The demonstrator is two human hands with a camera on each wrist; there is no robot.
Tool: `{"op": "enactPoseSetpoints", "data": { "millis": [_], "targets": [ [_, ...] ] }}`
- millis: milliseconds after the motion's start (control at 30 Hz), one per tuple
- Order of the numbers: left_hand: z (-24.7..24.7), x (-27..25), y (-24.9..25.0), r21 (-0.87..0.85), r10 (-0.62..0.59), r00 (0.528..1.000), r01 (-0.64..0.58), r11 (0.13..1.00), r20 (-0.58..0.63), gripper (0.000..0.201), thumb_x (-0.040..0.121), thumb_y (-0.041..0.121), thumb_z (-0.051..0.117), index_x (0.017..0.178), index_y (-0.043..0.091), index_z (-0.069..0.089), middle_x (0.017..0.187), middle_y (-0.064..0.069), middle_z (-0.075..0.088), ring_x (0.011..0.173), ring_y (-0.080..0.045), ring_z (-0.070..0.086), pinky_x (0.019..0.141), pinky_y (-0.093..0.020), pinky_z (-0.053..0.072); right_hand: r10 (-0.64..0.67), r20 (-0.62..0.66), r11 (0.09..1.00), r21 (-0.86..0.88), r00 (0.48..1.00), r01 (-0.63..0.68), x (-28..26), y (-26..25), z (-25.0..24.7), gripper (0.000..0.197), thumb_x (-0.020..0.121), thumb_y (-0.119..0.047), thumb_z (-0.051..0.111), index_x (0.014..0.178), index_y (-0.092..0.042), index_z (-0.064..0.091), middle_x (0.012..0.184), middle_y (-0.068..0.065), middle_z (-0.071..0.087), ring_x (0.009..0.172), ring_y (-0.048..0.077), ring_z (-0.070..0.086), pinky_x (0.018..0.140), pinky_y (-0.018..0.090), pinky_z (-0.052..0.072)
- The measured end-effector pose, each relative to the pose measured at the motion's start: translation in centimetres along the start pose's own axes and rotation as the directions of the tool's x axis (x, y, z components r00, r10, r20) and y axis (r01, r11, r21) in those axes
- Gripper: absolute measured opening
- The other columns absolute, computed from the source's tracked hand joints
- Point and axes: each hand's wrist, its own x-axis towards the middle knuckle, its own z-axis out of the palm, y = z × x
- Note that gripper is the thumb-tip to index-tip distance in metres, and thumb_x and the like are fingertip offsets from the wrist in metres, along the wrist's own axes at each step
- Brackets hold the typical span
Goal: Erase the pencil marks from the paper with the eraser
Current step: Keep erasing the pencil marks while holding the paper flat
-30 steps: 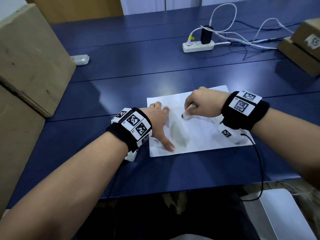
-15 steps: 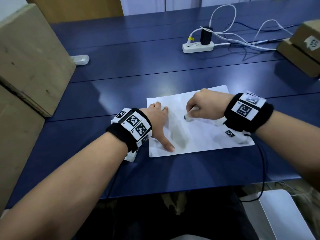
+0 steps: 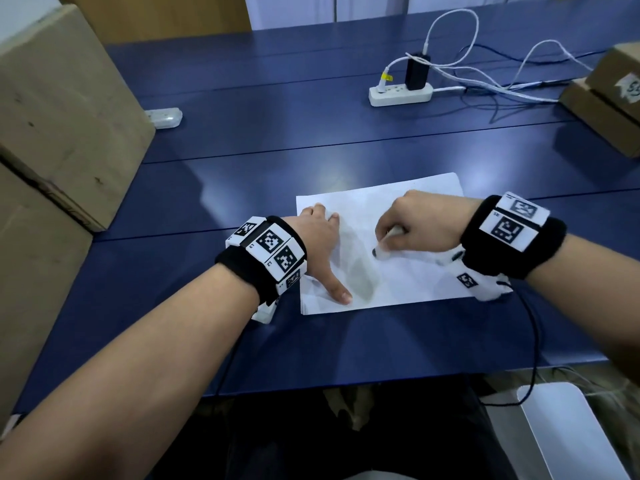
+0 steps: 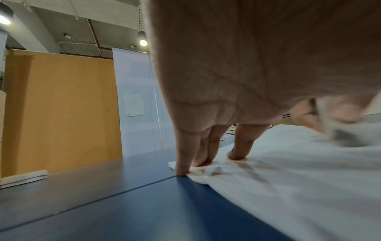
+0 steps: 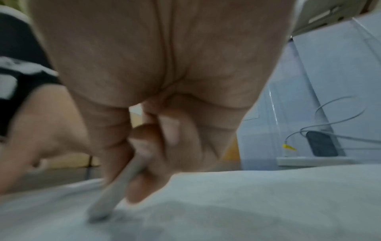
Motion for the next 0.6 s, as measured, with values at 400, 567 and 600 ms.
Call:
{"op": "enactPoseSetpoints", "data": {
  "millis": [400, 567, 600],
  "targets": [
    [-0.2, -0.2, 0.2, 0.009, -0.013, 1.000, 0.013, 1.000, 0.004, 0.151, 0.041, 0.086, 0.072, 0.154, 0.011, 0.008, 0.148, -0.010, 0.024, 0.141, -0.026, 0.025, 0.104, -0.053, 0.042, 0.051, -0.057, 0.998, 0.039, 0.997, -0.048, -0.2, 0.9, -0.2, 0.019, 0.084, -0.041, 0.065, 0.086, -0.025, 0.074, 0.071, -0.016, 0.067, 0.072, 0.003, 0.059, 0.072, 0.027, 0.051],
    [-0.2, -0.3, 0.3, 0.015, -0.017, 1.000, 0.017, 1.000, 0.003, 0.152, 0.039, 0.087, 0.071, 0.154, 0.010, 0.009, 0.147, -0.009, 0.025, 0.140, -0.025, 0.026, 0.101, -0.054, 0.044, -0.074, 0.243, 0.996, 0.071, 0.967, 0.059, -1.6, -1.3, 0.5, 0.008, 0.085, -0.032, 0.069, 0.088, -0.026, 0.074, 0.064, -0.011, 0.063, 0.058, -0.002, 0.053, 0.056, 0.007, 0.039],
    [-0.1, -0.3, 0.3, 0.018, -0.016, 1.000, 0.016, 1.000, 0.001, 0.151, 0.039, 0.087, 0.072, 0.153, 0.010, 0.010, 0.146, -0.009, 0.026, 0.140, -0.025, 0.026, 0.101, -0.054, 0.044, -0.056, 0.208, 0.998, 0.036, 0.977, 0.049, -1.2, -1.0, 0.4, 0.009, 0.085, -0.033, 0.069, 0.088, -0.027, 0.073, 0.068, -0.010, 0.067, 0.061, -0.002, 0.055, 0.057, 0.008, 0.039]
  ]
}}
